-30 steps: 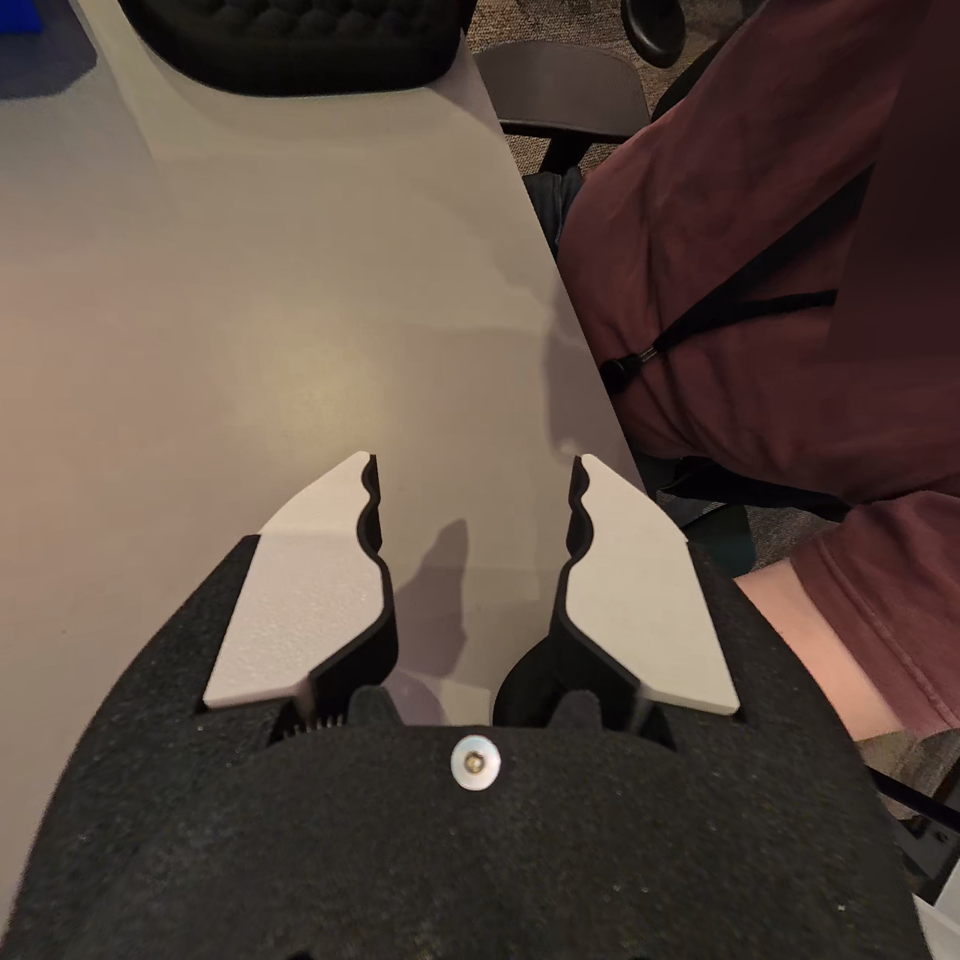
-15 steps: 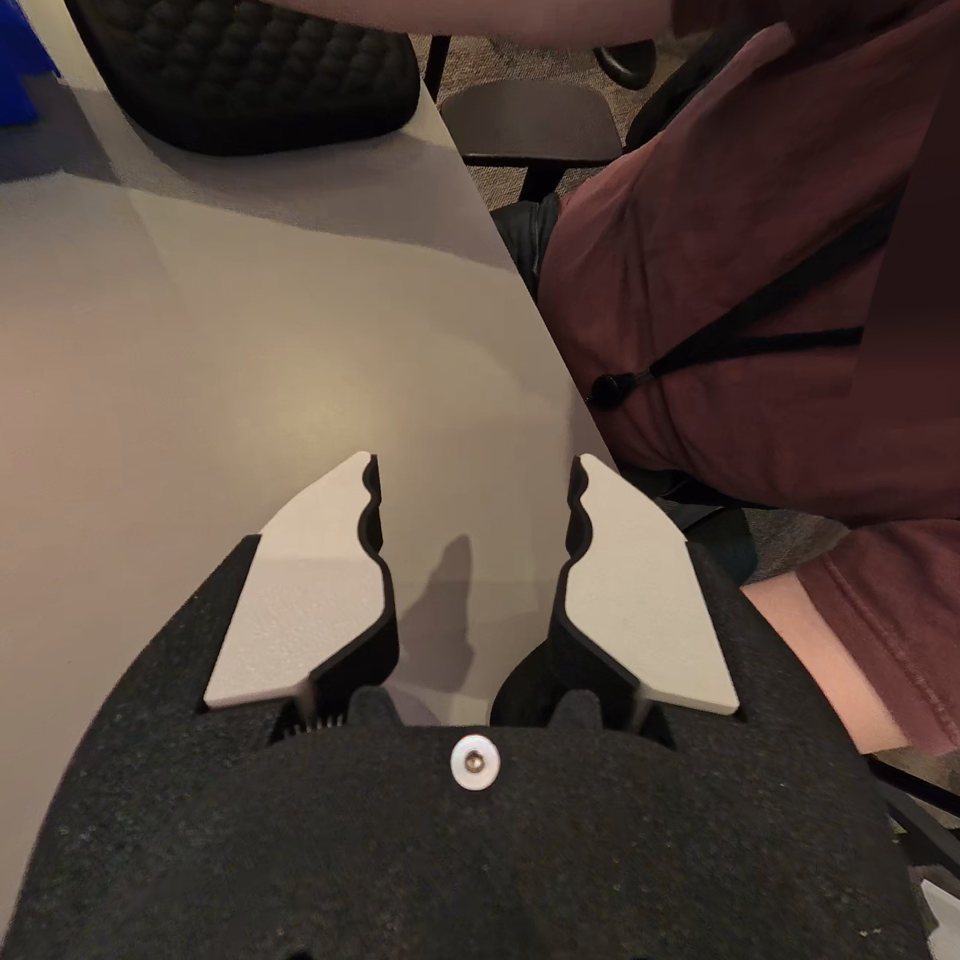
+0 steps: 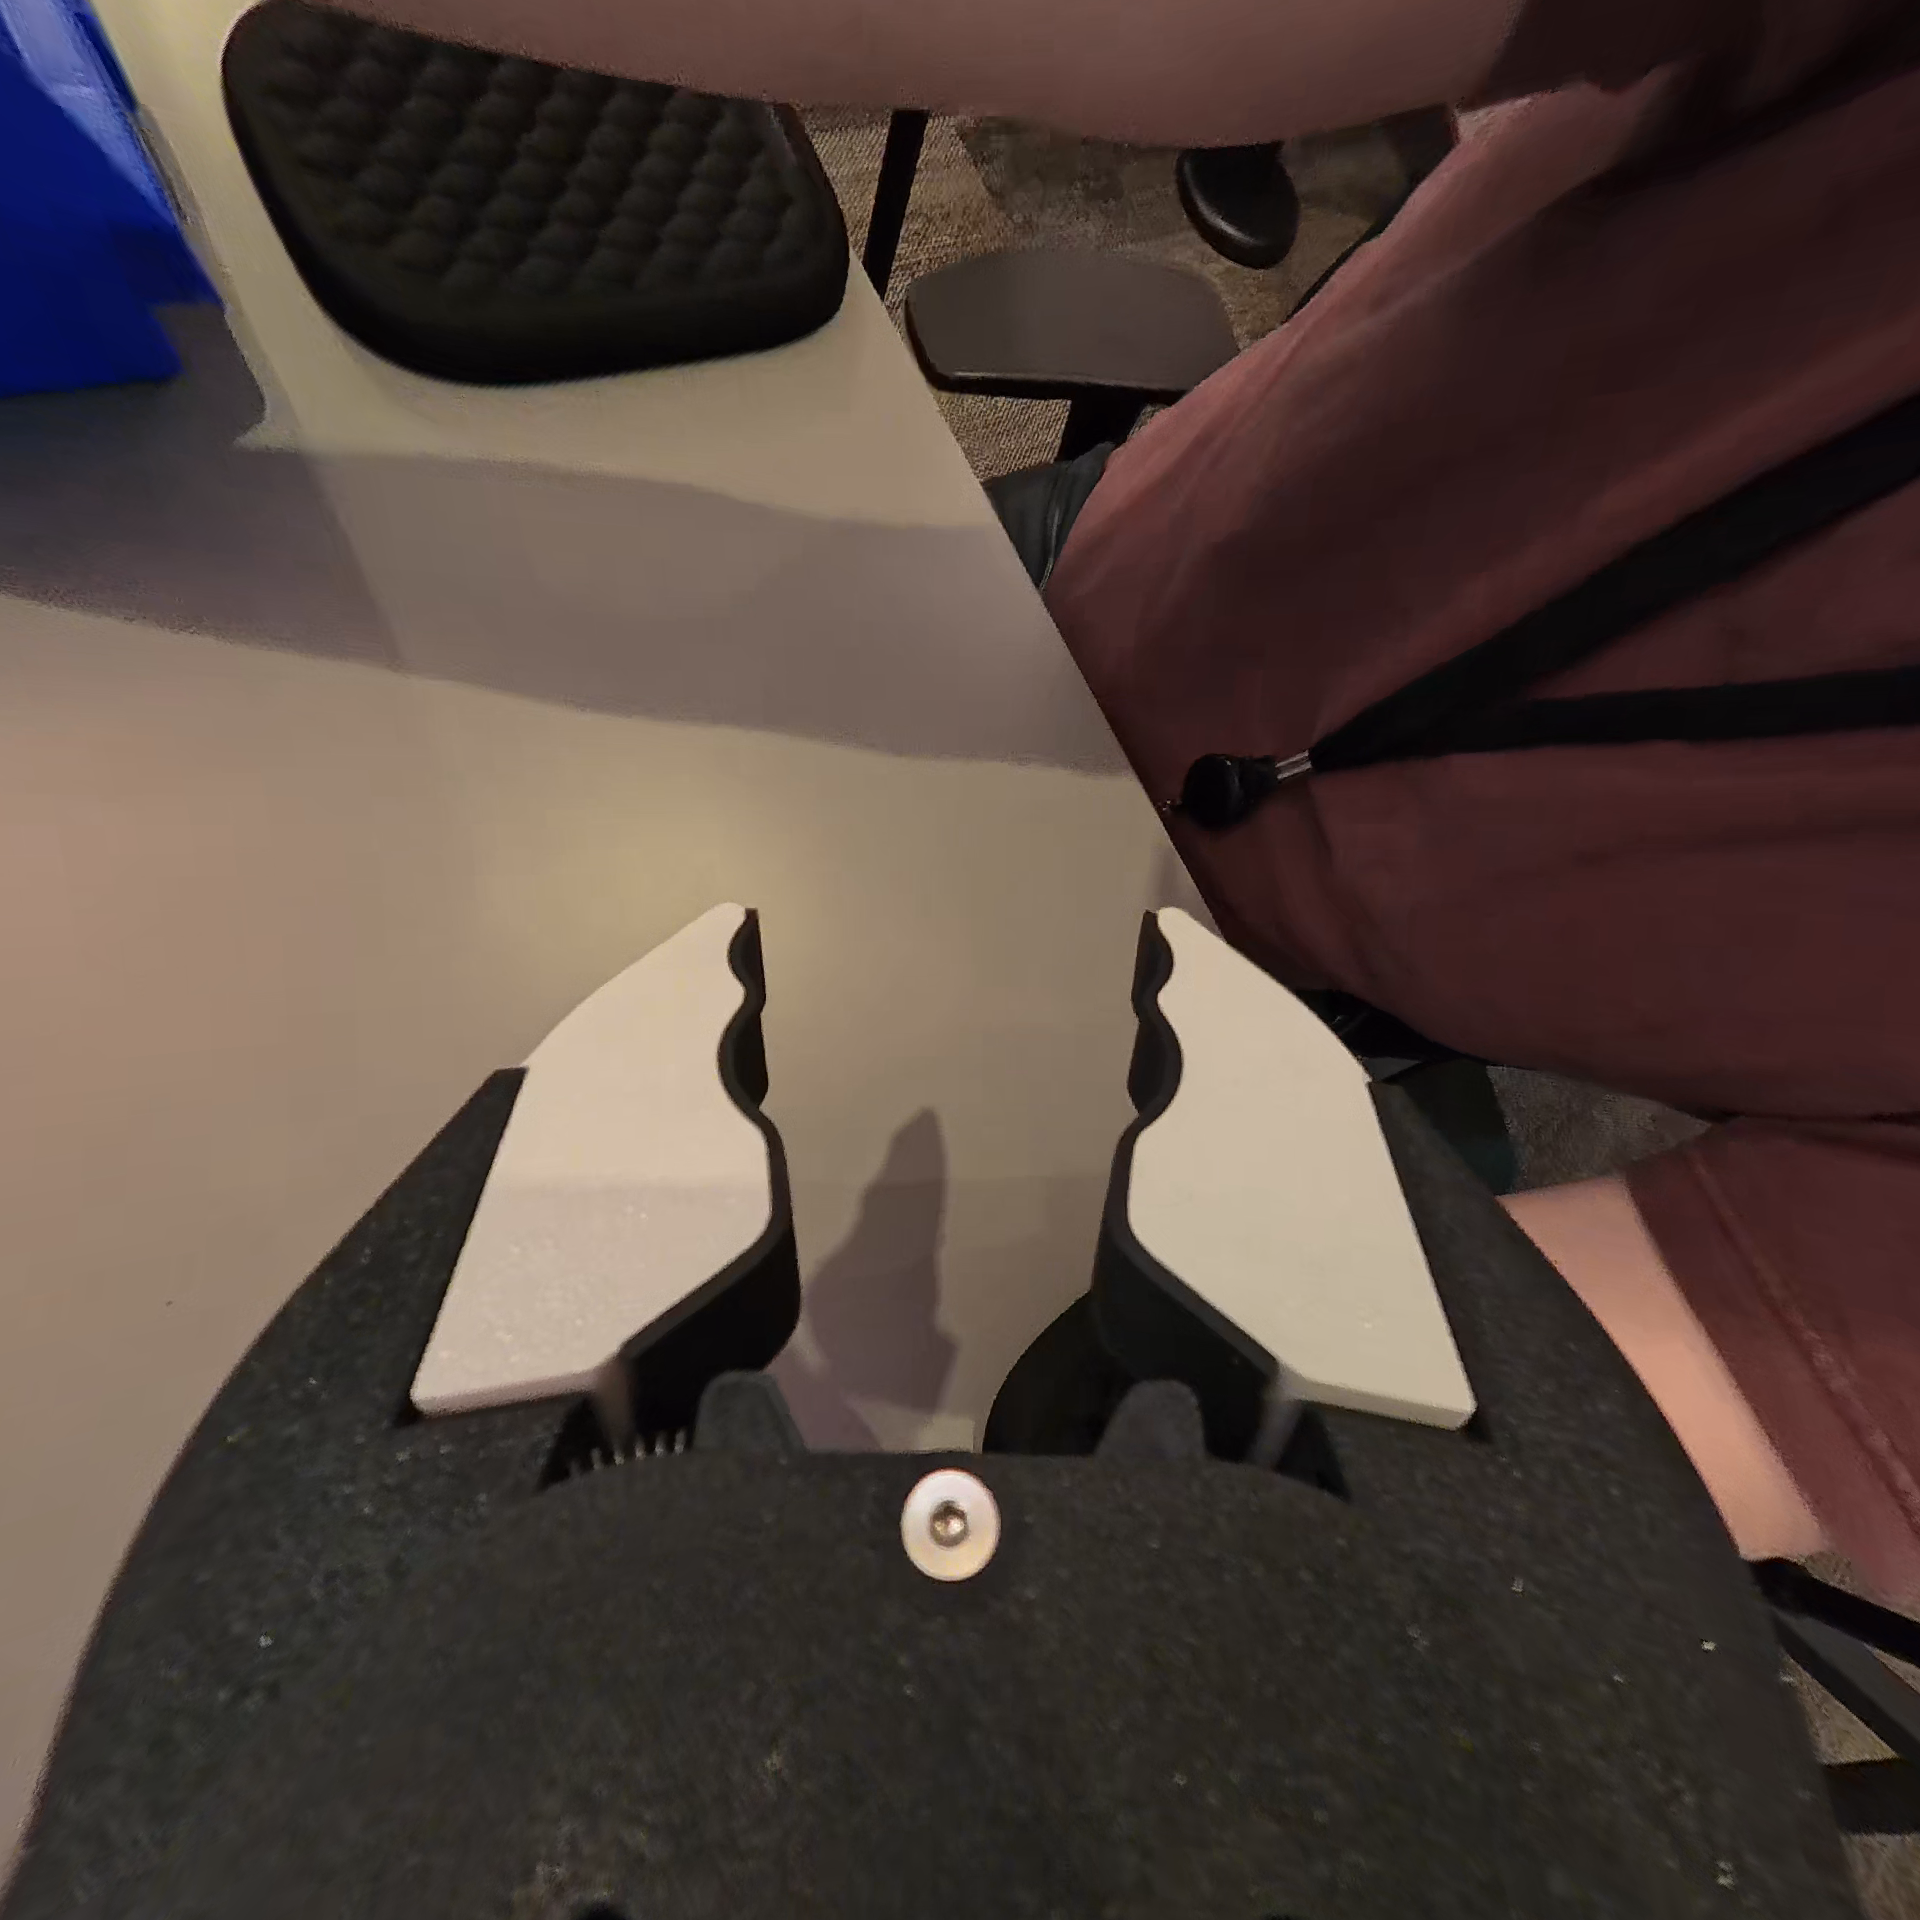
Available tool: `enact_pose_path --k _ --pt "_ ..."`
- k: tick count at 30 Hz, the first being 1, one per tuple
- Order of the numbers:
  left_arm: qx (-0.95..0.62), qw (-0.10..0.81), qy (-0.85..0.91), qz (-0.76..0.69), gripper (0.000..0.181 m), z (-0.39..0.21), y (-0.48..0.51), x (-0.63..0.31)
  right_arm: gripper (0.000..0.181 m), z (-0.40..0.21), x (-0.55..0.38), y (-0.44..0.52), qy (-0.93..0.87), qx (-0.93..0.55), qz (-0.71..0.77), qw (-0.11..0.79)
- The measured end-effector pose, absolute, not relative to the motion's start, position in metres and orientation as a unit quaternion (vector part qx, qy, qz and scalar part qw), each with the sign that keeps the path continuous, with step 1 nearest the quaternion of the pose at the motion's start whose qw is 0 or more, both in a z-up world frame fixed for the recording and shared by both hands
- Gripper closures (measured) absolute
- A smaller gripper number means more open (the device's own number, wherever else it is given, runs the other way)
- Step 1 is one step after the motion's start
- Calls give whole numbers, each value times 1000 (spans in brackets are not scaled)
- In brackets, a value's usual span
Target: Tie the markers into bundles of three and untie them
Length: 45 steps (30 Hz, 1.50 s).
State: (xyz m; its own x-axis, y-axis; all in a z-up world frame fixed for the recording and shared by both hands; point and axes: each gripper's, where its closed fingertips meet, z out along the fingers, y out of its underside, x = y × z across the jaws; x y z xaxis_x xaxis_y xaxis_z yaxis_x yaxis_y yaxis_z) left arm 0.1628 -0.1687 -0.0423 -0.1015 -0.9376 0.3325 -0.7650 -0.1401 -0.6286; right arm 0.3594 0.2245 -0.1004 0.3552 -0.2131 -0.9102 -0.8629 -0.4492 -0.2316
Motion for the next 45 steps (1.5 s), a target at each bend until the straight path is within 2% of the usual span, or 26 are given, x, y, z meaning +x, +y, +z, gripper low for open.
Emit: enact_pose_path --k 11,25,26,28,32,34,38,42,45 --pt "-636 121 654 -391 113 -35 -175 161 158 -95 349 239 465 -683 425 369" --pt "-630 140 654 -395 114 -27 -176 155 156 -149 354 260 477 -712 405 320" --pt "-631 140 652 -397 114 -27 -176 154 152 -150 352 261 472 -715 405 318" --pt "-636 139 647 -398 114 -28 -174 154 128 -152 353 260 471 -721 399 316" --pt "-640 136 644 -396 114 -29 -172 154 115 -146 360 254 479 -720 381 328" --pt "-639 133 648 -393 114 -31 -173 153 105 -137 365 248 483 -725 355 340" --pt "-645 132 645 -387 114 -32 -173 154 104 -98 369 233 488 -721 342 353" --pt "-652 134 644 -378 113 -32 -173 153 104 -31 382 224 486 -697 374 372" --pt "-646 145 649 -375 113 -27 -176 154 109 35 401 226 451 -679 400 418"
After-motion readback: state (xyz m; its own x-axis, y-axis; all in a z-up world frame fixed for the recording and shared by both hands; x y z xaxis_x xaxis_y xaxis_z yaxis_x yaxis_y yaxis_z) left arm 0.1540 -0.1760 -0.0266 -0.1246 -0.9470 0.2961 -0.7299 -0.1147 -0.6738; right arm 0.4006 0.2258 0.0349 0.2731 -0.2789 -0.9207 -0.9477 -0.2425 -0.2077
